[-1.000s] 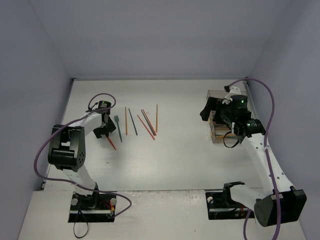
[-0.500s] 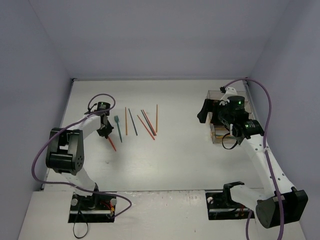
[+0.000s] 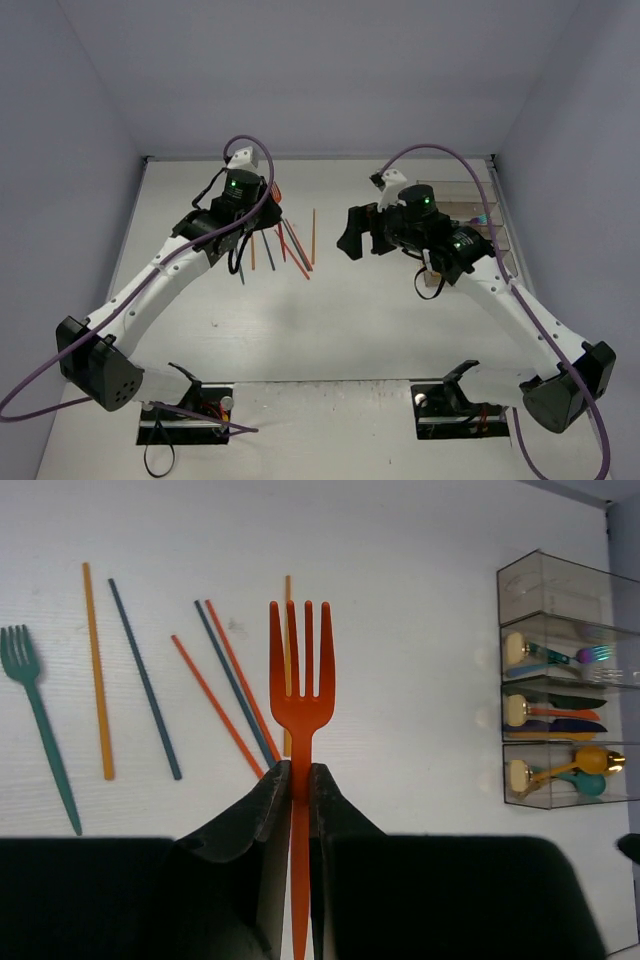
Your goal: Sort the eating utensils into containers
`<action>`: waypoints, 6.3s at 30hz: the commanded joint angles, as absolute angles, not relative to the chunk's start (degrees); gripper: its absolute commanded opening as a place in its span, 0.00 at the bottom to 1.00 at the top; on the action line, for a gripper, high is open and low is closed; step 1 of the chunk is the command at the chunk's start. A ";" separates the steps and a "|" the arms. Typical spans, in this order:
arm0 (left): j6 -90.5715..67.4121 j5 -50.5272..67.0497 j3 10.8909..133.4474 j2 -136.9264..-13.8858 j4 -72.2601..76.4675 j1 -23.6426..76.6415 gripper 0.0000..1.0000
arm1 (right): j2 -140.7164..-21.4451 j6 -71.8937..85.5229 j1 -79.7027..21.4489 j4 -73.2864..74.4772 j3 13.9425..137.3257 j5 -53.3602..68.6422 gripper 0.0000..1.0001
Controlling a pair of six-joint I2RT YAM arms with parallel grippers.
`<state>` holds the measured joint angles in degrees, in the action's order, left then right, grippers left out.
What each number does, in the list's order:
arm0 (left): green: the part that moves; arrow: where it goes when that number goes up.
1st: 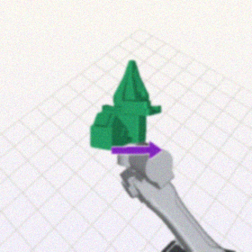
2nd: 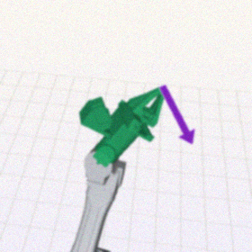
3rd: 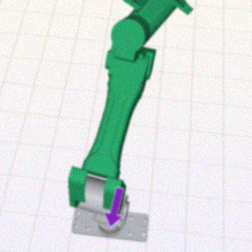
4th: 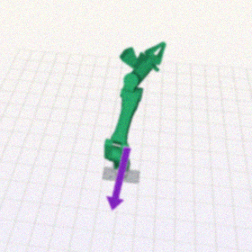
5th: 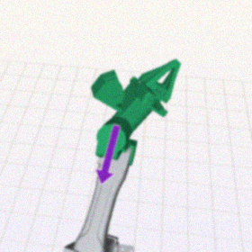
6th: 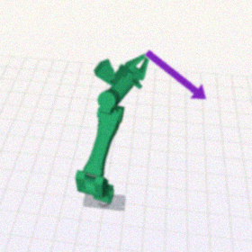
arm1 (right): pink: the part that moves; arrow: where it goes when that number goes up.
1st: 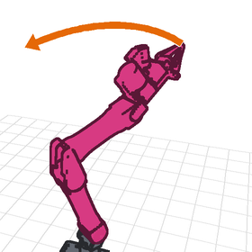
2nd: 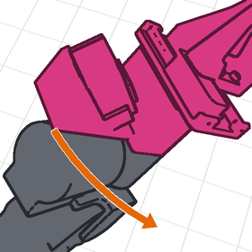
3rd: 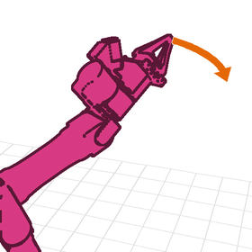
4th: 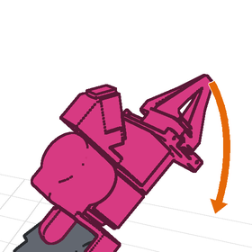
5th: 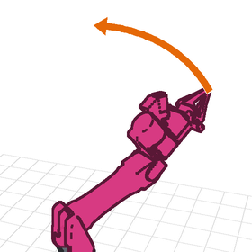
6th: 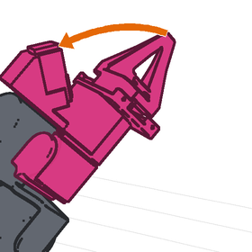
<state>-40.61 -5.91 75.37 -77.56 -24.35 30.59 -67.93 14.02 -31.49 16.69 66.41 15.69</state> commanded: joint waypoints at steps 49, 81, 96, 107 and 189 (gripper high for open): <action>-43.28 -3.62 74.44 -74.37 -12.07 40.25 0.48 | -79.14 23.59 -41.67 -3.60 70.89 3.21 0.00; -18.57 -20.64 48.85 -46.73 -28.84 19.95 0.97 | -86.56 60.72 0.69 -5.14 59.39 -13.80 0.00; -17.66 -21.62 45.79 -46.85 -25.49 19.86 0.97 | -99.59 74.01 5.01 -6.24 68.02 -19.79 0.00; -17.63 -21.13 45.79 -47.02 -25.37 19.86 0.97 | -104.85 77.82 5.62 -6.38 70.22 -19.11 0.32; -26.05 13.77 72.48 -86.54 -13.76 14.71 0.00 | -66.31 14.53 -12.39 3.34 63.76 32.04 1.00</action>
<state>-29.89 2.94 72.29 -96.09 -21.35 12.17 -63.64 15.88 -9.87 6.53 58.63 27.20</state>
